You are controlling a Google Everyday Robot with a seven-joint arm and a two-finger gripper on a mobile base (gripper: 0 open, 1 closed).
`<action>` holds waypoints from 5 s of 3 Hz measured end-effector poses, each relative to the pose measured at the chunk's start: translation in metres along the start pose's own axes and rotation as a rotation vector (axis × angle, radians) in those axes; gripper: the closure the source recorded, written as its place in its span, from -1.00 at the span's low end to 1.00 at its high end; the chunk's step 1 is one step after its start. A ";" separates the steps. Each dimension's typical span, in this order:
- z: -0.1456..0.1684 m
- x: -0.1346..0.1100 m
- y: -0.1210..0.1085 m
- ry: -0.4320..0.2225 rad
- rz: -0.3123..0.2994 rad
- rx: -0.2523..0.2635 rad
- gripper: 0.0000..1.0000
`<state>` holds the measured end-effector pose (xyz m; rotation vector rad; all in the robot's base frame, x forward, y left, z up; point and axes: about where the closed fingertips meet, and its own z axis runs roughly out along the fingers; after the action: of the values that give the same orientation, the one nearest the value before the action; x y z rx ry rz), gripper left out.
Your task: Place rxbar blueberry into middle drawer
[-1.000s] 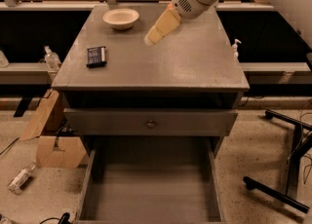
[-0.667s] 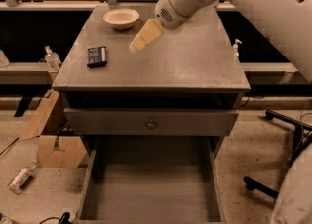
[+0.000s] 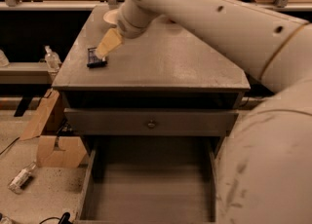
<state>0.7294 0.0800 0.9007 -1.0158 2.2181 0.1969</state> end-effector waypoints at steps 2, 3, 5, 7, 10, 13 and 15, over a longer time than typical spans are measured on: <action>0.042 -0.038 0.024 0.145 0.098 0.136 -1.00; 0.046 -0.040 0.021 0.188 0.158 0.161 -1.00; 0.083 -0.024 0.017 0.253 0.297 0.088 -1.00; 0.092 -0.019 0.020 0.296 0.337 0.100 -1.00; 0.120 0.005 0.028 0.506 0.516 0.190 -0.63; 0.102 -0.010 0.025 0.512 0.519 0.192 0.90; 0.099 -0.012 0.024 0.512 0.519 0.192 1.00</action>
Offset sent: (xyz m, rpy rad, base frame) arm 0.0294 0.0799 -0.0106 -0.1618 0.0918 -0.2846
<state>0.7692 0.1429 0.8301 -0.3915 2.8726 -0.0603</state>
